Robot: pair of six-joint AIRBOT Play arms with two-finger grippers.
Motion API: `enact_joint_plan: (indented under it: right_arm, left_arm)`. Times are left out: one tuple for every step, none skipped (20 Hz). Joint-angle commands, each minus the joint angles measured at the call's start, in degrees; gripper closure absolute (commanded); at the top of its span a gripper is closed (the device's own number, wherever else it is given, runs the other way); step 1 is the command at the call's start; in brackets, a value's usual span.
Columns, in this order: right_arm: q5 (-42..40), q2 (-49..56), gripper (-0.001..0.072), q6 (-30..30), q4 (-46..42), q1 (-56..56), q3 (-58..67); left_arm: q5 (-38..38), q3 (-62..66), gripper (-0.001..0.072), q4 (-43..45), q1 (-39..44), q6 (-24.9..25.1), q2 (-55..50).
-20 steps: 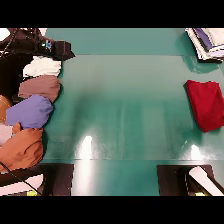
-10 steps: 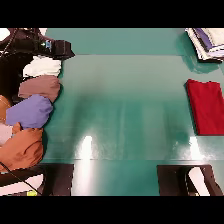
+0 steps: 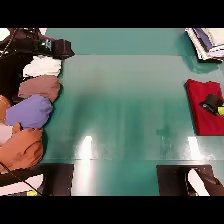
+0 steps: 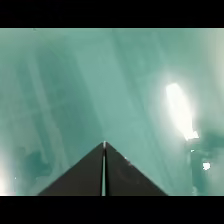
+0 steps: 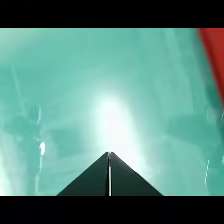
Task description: Fold the shirts.
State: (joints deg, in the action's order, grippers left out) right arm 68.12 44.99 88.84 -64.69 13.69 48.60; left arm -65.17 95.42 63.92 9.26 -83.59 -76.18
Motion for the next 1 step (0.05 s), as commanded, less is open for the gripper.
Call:
enact_joint_plan:
  right_arm:
    - [-0.11, -0.04, 0.0693, 0.0, 0.13, -2.64, 0.0]
  left_arm:
    - [0.07, 0.0, 0.0685, -0.02, 0.04, 0.0, 0.02]
